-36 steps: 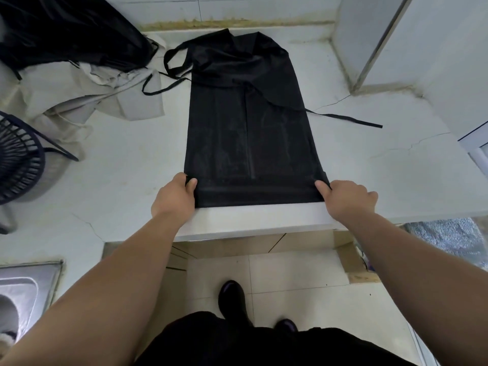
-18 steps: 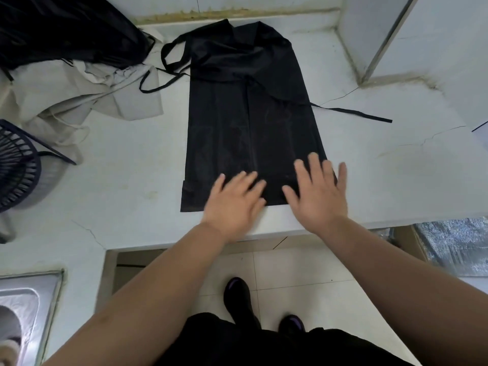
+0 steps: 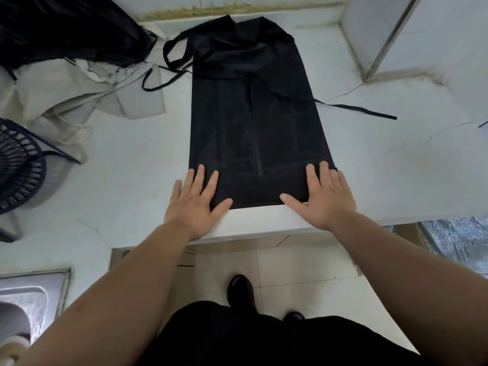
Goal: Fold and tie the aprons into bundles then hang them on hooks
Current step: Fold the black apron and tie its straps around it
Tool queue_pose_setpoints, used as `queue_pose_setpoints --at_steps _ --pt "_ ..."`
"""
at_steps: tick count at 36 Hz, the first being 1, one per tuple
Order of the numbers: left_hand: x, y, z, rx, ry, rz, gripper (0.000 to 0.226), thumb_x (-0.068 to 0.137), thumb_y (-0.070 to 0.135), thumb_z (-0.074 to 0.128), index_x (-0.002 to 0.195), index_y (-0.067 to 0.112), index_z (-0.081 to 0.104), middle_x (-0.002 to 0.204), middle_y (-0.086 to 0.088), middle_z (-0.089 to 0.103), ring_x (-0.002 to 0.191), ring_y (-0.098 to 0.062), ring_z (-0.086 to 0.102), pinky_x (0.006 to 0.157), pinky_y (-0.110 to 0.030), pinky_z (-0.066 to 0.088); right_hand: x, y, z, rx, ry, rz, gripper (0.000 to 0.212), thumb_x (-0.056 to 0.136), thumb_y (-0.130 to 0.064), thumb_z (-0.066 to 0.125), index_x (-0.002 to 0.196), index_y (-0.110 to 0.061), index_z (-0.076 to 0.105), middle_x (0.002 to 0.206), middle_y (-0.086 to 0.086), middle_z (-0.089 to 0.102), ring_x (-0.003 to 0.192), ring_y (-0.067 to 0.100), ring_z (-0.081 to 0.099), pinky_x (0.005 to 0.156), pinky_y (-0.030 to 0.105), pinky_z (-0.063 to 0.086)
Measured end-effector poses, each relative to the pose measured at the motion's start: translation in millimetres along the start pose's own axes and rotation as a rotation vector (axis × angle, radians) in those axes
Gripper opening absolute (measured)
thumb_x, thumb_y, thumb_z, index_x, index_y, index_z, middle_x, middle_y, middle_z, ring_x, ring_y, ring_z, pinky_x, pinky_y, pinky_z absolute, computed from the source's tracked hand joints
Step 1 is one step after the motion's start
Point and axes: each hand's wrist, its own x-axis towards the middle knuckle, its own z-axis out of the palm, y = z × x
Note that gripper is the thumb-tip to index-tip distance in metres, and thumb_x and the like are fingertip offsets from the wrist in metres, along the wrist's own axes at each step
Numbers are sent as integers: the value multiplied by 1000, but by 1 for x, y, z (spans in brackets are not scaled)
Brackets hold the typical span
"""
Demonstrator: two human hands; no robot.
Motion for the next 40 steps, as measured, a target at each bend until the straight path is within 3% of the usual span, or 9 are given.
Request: queue_pose_setpoints --at_steps 5,11,18,21,24,27,30,35,40 --pt "-1 1 -4 -20 -41 -4 96 79 82 23 152 29 -13 159 -2 -22 145 -23 -23 118 -46 -9 1 9 -5 1 -38 -67 115 62 -92 18 150 -19 7 156 11 8 141 31 18 118 43 14" --pt "-2 8 -19 114 113 38 99 76 85 28 151 22 17 145 -3 14 135 -28 11 114 -42 11 -6 2 -18 -37 -58 -172 72 84 -76 24 147 -41 22 158 -6 17 142 23 21 118 48 2" --pt "5 4 -26 131 102 122 92 82 78 33 152 19 18 141 -4 29 130 -24 30 109 -38 22 -6 -13 -24 26 2 -191 48 102 -46 23 137 -25 47 147 -5 42 135 17 36 117 35 11" --pt "7 -2 -32 26 143 144 74 85 60 51 146 23 30 137 -1 43 125 -22 42 107 -37 27 -3 -16 -30 269 -5 -88 44 101 -45 29 98 -16 62 113 3 63 107 25 56 91 36 41" --pt "13 -12 -43 -153 147 132 43 88 30 57 130 24 54 124 1 60 109 -21 56 93 -30 42 6 -13 -39 308 -9 -58 46 98 -51 33 68 -18 44 74 -2 52 82 24 54 69 33 40" --pt "18 -23 -54 -500 62 7 20 93 22 57 109 23 69 103 5 64 100 -20 58 82 -24 40 13 -9 -59 269 -169 -146 29 87 -52 56 97 -25 58 96 -5 59 94 20 55 83 35 47" --pt "22 -31 -56 -814 1 -65 10 92 22 61 96 26 70 95 7 65 90 -13 59 73 -20 43 20 -3 -70 147 -284 -174 51 80 -29 68 128 -26 49 117 -3 58 105 23 56 90 35 48" --pt "26 -34 -50 -1104 91 -196 16 95 24 59 108 20 67 103 7 68 93 -9 62 78 -18 45 37 9 -73 119 -170 -155 20 83 -5 47 74 -23 47 76 -3 50 83 25 52 64 29 37" --pt "34 -29 -40 -1041 223 -288 28 100 26 47 124 19 60 117 2 63 108 -19 57 91 -28 44 48 25 -78 585 -116 -6 10 85 -11 61 76 -13 59 69 -1 50 64 17 47 54 23 35"
